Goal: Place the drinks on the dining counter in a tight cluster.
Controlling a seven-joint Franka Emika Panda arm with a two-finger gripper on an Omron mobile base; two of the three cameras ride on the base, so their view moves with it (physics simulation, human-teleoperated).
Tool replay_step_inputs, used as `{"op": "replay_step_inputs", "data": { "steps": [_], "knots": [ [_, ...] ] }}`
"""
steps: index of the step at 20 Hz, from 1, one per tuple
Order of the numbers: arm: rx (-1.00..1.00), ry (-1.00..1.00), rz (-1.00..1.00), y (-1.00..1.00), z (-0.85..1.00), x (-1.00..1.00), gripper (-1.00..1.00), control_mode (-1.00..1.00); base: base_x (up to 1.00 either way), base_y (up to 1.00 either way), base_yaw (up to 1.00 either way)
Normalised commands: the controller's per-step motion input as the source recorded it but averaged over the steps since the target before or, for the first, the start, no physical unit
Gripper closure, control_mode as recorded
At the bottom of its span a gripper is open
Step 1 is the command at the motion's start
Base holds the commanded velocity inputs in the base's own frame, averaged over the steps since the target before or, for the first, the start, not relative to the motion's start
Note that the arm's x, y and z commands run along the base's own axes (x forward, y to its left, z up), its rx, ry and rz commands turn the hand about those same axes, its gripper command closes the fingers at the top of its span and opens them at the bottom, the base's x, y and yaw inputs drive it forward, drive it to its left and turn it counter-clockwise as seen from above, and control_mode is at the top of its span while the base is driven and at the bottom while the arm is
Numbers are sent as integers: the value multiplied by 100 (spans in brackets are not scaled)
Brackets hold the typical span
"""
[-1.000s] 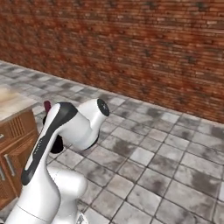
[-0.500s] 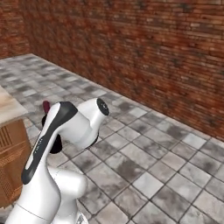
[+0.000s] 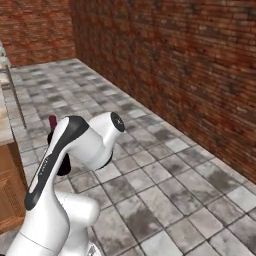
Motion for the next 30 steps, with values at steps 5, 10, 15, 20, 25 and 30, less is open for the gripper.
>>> {"op": "replay_step_inputs", "data": {
  "steps": [5,10,15,20,25,30],
  "knots": [
    [0,0,0,0,0,0,100,100,100,-68,55],
    [0,0,0,0,0,0,100,100,100,-70,58],
    [0,0,0,0,0,0,100,100,100,-73,57],
    [0,0,0,0,0,0,100,100,98,-89,51],
    [0,0,0,0,0,0,100,100,100,-97,45],
    [0,0,0,0,0,0,100,100,100,-85,48]
  ]
}}
